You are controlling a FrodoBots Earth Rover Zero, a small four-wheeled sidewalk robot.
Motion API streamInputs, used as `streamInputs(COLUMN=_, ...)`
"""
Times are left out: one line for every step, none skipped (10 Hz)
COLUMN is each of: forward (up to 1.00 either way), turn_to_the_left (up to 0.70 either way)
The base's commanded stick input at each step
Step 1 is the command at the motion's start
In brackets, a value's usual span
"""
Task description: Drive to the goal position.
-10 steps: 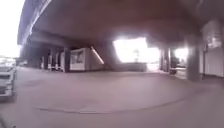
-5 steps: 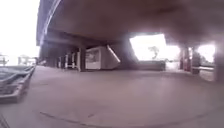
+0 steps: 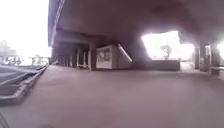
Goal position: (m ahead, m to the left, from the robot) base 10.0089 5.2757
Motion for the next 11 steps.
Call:
streamInputs(forward=0.85, turn_to_the_left=0.0)
streamInputs(forward=0.85, turn_to_the_left=0.0)
streamInputs(forward=0.85, turn_to_the_left=0.0)
streamInputs(forward=0.85, turn_to_the_left=0.0)
streamInputs(forward=0.85, turn_to_the_left=0.0)
streamInputs(forward=0.85, turn_to_the_left=0.0)
streamInputs(forward=0.85, turn_to_the_left=0.0)
streamInputs(forward=0.85, turn_to_the_left=0.0)
streamInputs(forward=0.85, turn_to_the_left=0.0)
streamInputs(forward=0.85, turn_to_the_left=0.12)
streamInputs(forward=0.85, turn_to_the_left=0.34)
